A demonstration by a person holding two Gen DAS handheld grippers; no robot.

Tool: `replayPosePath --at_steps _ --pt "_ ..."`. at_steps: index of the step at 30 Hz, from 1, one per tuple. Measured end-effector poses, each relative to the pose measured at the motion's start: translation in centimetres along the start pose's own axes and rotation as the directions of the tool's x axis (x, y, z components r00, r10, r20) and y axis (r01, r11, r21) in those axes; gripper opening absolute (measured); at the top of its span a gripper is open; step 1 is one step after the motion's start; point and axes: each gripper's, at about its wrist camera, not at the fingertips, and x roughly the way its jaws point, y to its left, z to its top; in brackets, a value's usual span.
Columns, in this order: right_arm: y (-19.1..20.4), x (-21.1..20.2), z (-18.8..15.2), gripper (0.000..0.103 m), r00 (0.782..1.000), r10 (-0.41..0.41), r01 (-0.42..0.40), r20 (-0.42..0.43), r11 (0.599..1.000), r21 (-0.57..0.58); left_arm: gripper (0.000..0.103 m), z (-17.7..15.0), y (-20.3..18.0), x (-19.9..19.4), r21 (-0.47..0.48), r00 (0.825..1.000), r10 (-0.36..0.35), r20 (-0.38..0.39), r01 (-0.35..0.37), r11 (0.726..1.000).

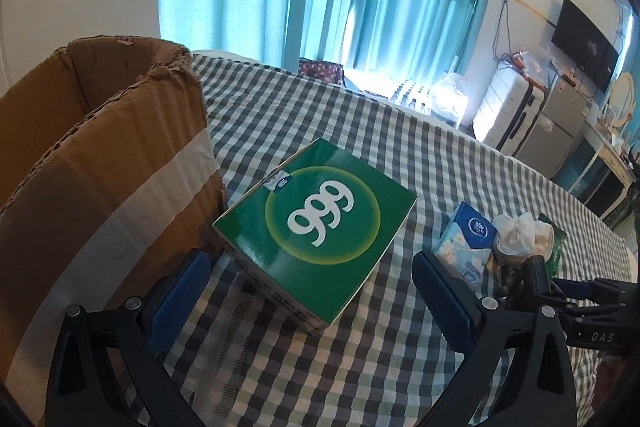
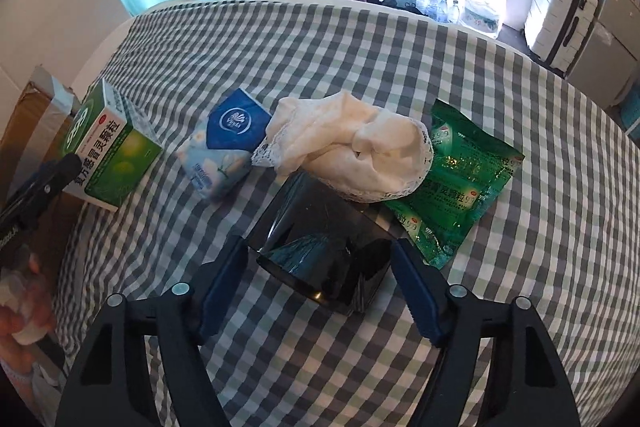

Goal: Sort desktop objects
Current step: 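Move both tools back over the remaining items on the bed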

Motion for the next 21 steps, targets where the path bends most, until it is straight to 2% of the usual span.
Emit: replayPosePath --at_steps 3,6,9,11,13,15,17,19,21 --pt "0.1 -0.2 0.0 0.067 1.000 0.023 -0.023 -0.004 1.000 0.001 0.103 0.4 -0.9 0.3 0.108 0.999 -0.021 0.029 0.018 0.994" --pt "0.0 0.0 0.0 0.067 0.999 0.031 -0.031 -0.010 0.999 0.016 0.103 0.4 -2.1 0.7 0.226 0.998 0.013 0.062 -0.026 0.974" --pt "0.0 0.0 0.1 0.067 0.999 0.039 -0.039 -0.011 0.999 0.024 0.103 0.1 -3.7 1.4 0.290 0.997 0.033 0.064 -0.051 0.956" --pt "-0.2 0.0 0.0 0.067 0.999 0.051 -0.051 -0.016 0.998 0.037 0.103 -0.3 -5.2 1.7 0.295 1.000 0.006 0.011 -0.009 0.955" --pt "-0.3 -0.1 0.0 0.067 0.998 0.061 -0.060 -0.016 0.997 0.050 0.103 -1.1 -7.1 1.3 0.298 0.997 -0.076 -0.031 0.082 0.951" --pt "-0.5 -0.1 0.2 0.067 0.998 0.066 -0.065 -0.019 0.996 0.058 0.103 -2.1 -9.0 0.9 0.344 0.987 -0.150 -0.062 0.162 0.925" --pt "-0.7 -0.2 0.3 0.067 0.997 0.070 -0.069 -0.017 0.995 0.069 0.103 -3.0 -10.0 0.5 0.410 0.988 -0.145 -0.052 0.153 0.899" --pt "-0.9 -0.4 0.3 0.067 0.997 0.074 -0.073 -0.013 0.994 0.076 0.103 -3.5 -10.8 0.6 0.478 0.994 -0.106 -0.027 0.106 0.872" --pt "-1.2 -0.6 0.6 0.067 0.997 0.072 -0.071 -0.008 0.994 0.080 0.103 -3.4 -10.6 1.1 0.482 0.996 -0.083 -0.024 0.085 0.872"
